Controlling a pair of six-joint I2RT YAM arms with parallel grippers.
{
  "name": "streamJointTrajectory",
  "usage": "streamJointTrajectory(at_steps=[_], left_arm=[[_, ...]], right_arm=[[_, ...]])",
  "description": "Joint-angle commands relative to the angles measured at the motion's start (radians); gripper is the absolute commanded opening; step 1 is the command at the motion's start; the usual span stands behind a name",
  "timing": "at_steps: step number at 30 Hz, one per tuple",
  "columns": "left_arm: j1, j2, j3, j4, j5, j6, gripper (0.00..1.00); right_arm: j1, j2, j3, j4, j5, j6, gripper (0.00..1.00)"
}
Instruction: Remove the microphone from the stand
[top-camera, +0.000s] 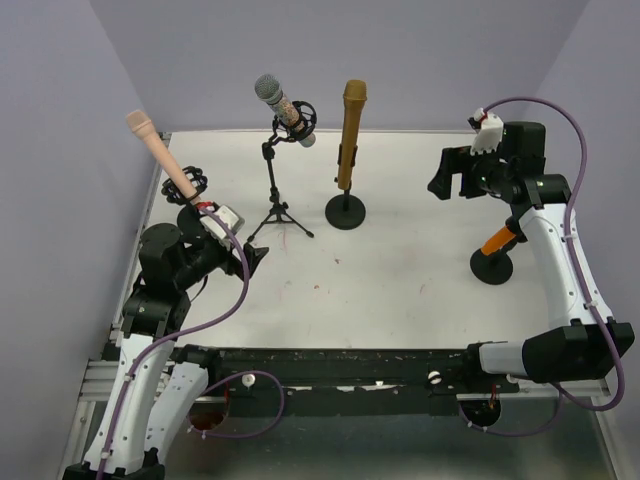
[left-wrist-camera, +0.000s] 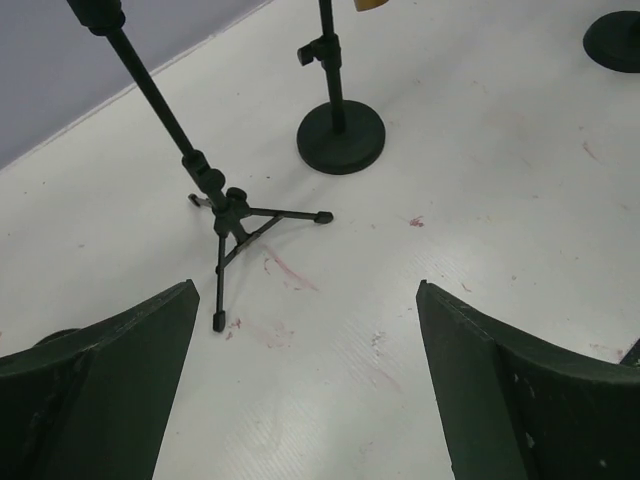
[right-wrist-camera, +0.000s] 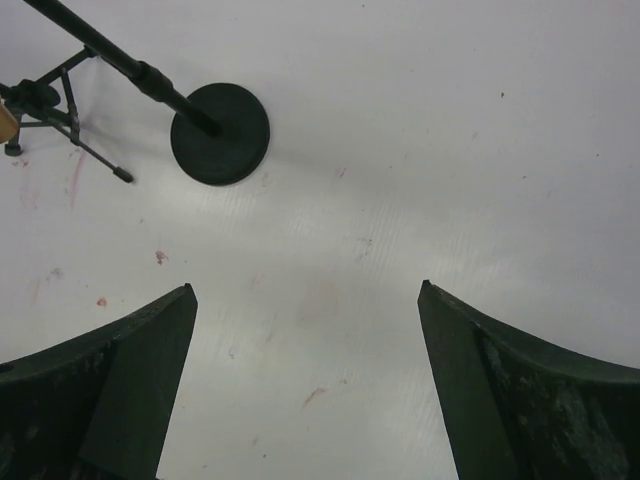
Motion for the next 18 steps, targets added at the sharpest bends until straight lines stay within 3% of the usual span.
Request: streamJointTrajectory(at_steps=[1, 7, 12, 18], left_arm=[[-0.010, -0.004, -0.008, -0.023, 0.103, 0.030, 0.98], [-0.013, 0.045, 0.071, -0.063, 0.164, 0.059, 0.98], [-0.016, 0.105, 0.178, -0.011, 0.193, -0.012, 0.95], [-0.049, 0.232, 0.319, 0.109, 0.228, -0.177, 0.85]], right_arm=[[0.000, -0.016, -0.008, -0.016, -0.060, -0.030, 1.00], [-0.001, -0.019, 0.054, -0.083, -0.274, -0.225, 1.00], [-0.001, 0.004, 0.118, -0.072, -0.314, -0.196, 1.00], [0.000, 0.054, 0.199, -0.043, -0.391, -0.121, 1.00]])
